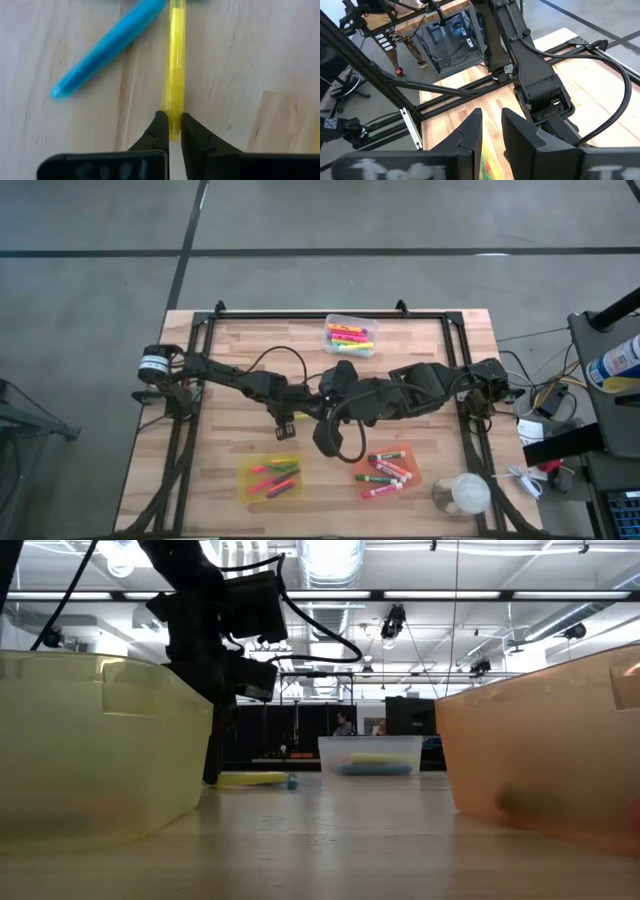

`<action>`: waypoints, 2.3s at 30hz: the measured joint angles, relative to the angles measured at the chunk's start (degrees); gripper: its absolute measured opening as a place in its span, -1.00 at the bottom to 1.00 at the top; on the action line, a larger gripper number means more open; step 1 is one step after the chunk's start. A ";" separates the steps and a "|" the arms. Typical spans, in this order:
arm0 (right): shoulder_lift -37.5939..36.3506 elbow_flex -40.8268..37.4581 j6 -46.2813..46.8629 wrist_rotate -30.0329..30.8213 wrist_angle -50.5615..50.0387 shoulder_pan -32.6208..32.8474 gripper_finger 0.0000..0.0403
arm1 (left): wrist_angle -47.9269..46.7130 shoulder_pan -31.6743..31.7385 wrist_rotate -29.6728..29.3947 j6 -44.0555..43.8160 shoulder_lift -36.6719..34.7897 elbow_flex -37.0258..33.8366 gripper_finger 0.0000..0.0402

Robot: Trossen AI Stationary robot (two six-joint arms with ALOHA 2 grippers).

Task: Pick & Place Markers
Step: Put the yellow pen into the yellow bin, then put the left blue pen into the yellow bin

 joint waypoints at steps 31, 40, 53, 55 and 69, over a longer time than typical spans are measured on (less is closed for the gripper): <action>0.02 0.00 -1.62 1.45 -2.10 -4.72 -0.72 | -14.79 -26.74 -0.88 -31.51 -26.96 2.33 -0.87; 0.02 0.00 2.56 3.59 -2.14 -4.61 -0.72 | -11.35 -38.09 -4.25 -39.18 -24.15 1.46 -0.87; 0.02 -4.80 7.58 5.05 -2.05 -4.57 -0.72 | -7.74 -38.37 -5.84 -37.83 -15.84 1.37 -0.43; 0.02 -6.29 8.79 5.05 -2.04 -4.59 -0.72 | -7.88 -38.28 -5.46 -37.58 -15.07 1.37 -0.32; 0.13 -19.06 31.16 -0.78 -4.57 -7.21 -0.72 | -14.02 -38.18 -5.41 -37.19 -23.46 1.36 -0.21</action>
